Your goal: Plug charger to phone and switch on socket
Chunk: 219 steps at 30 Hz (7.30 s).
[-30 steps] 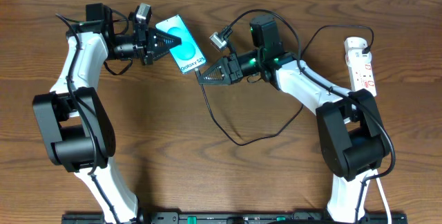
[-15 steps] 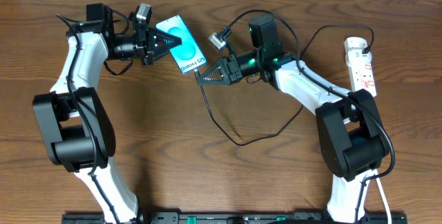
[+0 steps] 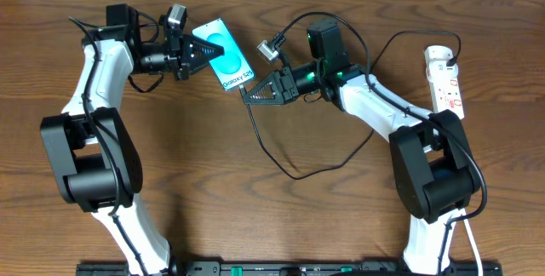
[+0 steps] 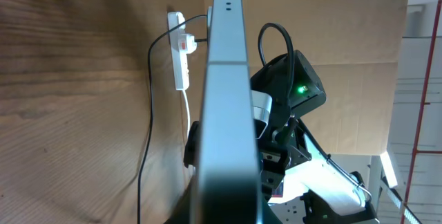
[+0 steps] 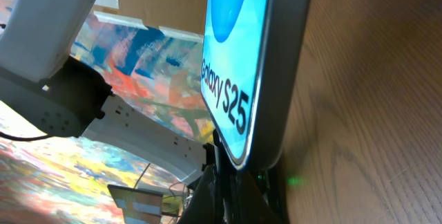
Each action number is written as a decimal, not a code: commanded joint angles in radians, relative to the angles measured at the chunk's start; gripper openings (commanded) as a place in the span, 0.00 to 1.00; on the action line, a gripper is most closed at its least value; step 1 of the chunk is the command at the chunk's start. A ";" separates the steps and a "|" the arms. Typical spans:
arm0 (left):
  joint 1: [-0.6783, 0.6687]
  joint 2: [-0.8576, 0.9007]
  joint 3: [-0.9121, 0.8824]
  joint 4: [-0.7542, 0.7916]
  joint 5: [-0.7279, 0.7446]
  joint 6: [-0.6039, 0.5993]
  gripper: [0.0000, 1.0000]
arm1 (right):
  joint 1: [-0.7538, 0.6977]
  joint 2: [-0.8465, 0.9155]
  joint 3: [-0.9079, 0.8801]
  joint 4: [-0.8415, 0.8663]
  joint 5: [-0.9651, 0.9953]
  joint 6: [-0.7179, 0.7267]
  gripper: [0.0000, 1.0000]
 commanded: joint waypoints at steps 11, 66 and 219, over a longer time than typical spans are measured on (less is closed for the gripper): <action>0.000 -0.005 0.016 0.000 0.053 0.059 0.07 | -0.006 0.001 0.008 0.003 -0.014 0.013 0.01; 0.001 -0.005 0.016 0.027 0.053 -0.050 0.07 | 0.012 0.001 0.008 0.003 0.019 0.003 0.01; -0.002 -0.005 0.016 0.079 0.053 -0.092 0.07 | -0.010 0.001 0.008 0.051 0.038 0.040 0.01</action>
